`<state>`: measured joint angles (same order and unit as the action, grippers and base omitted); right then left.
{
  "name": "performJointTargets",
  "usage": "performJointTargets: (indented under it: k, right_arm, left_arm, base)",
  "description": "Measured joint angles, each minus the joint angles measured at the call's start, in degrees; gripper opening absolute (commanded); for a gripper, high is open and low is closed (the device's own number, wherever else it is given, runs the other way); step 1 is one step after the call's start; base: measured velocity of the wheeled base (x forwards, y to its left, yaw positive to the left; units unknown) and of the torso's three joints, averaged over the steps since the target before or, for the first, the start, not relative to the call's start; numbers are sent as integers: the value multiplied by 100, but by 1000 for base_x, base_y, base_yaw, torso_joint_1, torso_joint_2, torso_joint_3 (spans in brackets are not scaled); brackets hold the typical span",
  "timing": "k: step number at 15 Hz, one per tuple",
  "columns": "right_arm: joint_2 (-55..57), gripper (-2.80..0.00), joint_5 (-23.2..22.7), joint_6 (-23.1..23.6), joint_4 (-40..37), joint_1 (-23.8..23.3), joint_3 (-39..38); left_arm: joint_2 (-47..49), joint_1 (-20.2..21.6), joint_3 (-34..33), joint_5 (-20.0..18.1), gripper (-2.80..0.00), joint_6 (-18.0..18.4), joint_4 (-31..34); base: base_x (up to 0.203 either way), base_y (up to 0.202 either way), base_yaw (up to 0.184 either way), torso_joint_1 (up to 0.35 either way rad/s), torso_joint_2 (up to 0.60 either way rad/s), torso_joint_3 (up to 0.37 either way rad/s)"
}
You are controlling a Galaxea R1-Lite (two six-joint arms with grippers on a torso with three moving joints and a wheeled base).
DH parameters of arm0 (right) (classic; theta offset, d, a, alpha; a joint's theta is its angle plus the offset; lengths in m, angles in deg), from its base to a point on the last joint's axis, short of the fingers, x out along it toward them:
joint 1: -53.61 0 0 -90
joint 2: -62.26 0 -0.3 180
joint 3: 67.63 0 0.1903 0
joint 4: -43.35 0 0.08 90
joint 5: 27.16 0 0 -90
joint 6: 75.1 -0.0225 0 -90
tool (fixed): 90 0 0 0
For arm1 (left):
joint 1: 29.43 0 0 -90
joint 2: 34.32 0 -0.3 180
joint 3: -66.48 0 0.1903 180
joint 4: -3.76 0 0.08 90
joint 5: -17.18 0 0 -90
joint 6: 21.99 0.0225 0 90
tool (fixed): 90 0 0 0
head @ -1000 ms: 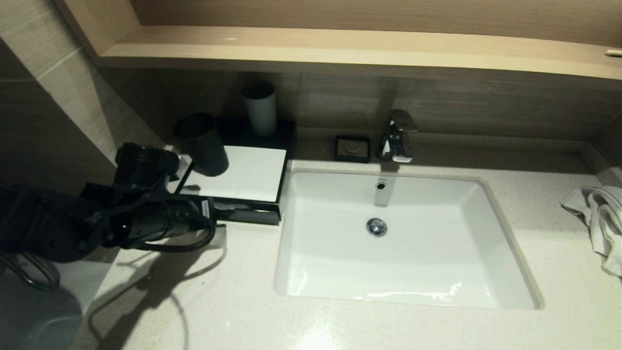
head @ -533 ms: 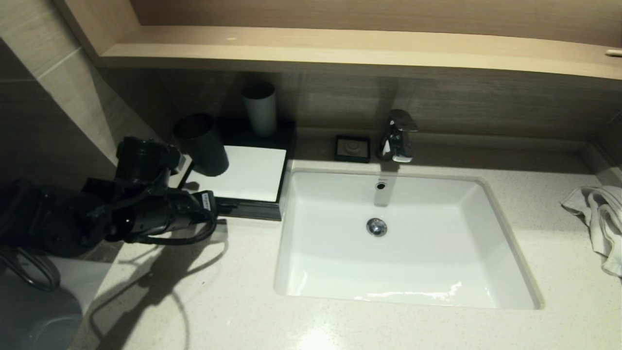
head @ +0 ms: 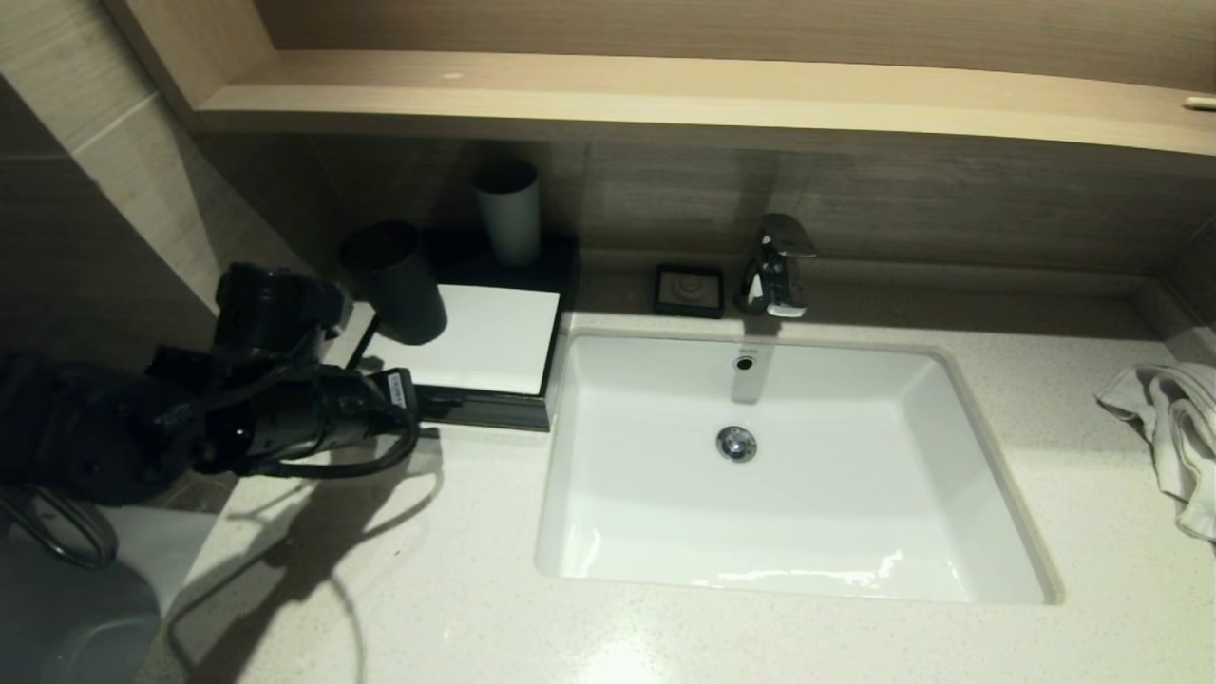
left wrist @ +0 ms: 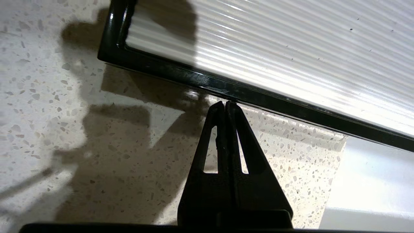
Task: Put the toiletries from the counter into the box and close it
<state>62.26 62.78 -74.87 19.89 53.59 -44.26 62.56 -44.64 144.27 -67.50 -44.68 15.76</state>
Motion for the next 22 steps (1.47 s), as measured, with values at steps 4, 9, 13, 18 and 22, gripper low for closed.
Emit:
performJointTargets:
  k: [4, 9, 13, 18, 22]
  right_arm:
    - [0, -280, -1, 1, -1, 0, 0]
    - [0, -280, 2, -2, -1, 0, 0]
    - [0, -280, -1, -3, -1, 2, 0]
    - [0, -280, -1, 1, -2, 2, 0]
    - [0, -280, -3, -1, -1, 0, 0]
  left_arm:
    - [-297, -7, -183, -2, -280, 11, 207]
    - [-657, -13, -443, -15, -280, 30, 272]
    - [-865, -16, -434, -17, -280, 63, 310]
    - [-1036, -18, -405, -6, -280, 319, 224]
    - [-1073, -22, -475, 0, -280, 336, -160]
  base:
    - [0, 0, 0, 0, 0, 0]
    - [0, 0, 0, 0, 0, 0]
    - [0, 0, 0, 0, 0, 0]
    - [0, 0, 0, 0, 0, 0]
    - [0, 0, 0, 0, 0, 0]
